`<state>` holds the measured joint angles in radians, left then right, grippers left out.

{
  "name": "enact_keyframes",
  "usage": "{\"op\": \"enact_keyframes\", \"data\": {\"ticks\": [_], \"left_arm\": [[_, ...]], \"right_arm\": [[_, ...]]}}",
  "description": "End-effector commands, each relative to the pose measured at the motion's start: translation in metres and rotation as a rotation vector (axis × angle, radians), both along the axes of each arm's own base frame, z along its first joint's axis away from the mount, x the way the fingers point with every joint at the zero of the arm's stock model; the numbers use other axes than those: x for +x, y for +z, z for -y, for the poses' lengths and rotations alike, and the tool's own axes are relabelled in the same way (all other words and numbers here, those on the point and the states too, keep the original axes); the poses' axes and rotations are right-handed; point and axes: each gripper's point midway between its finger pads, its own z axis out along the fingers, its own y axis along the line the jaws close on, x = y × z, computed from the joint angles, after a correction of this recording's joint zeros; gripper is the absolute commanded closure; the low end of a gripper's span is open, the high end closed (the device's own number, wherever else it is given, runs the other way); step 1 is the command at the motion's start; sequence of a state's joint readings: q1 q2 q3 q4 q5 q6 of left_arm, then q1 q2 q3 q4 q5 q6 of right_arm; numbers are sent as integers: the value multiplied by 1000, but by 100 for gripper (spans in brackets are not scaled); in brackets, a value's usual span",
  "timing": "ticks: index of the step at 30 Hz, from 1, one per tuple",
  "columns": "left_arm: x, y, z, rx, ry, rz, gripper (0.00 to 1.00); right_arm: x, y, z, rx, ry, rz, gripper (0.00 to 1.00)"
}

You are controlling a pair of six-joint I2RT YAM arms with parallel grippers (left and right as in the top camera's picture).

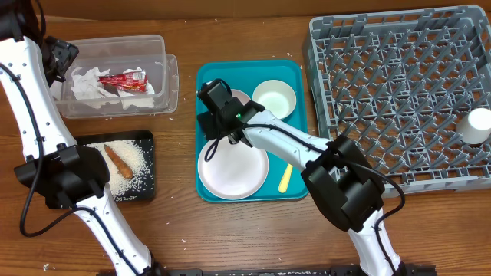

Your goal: Sort waste into correct bins and load items into the dishwasher

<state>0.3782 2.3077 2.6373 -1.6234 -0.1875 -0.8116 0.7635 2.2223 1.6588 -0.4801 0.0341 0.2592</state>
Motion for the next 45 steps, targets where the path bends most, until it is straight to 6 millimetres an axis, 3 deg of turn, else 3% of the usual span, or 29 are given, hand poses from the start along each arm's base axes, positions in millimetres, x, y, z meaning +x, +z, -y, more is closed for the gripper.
{"op": "enact_keyframes", "data": {"ticks": [1,4,14,21,26,30,33,35,37,41,45], "left_arm": [[1,2,3,2,-10,4,0],[1,2,3,2,-10,4,0],[1,2,3,2,-10,4,0],[1,2,3,2,-10,4,0],[1,2,3,2,-10,4,0],[1,2,3,2,-10,4,0],[1,2,3,2,-10,4,0],[1,2,3,2,-10,4,0],[1,2,3,2,-10,4,0],[1,2,3,2,-10,4,0],[1,2,3,2,-10,4,0]], "right_arm": [[4,-4,4,-12,-9,8,56],[3,-4,4,-10,-15,3,70],[5,12,-7,29,7,-2,96],[5,29,-16,62,30,-16,96],[6,73,-29,140,67,-22,96],[23,133,-16,186,32,33,96],[43,181,12,217,-23,78,96],[59,213,51,241,-85,93,96],[70,227,84,273,-136,72,96],[90,235,159,365,-258,-16,96],[107,246,229,560,-276,-87,96]]}}
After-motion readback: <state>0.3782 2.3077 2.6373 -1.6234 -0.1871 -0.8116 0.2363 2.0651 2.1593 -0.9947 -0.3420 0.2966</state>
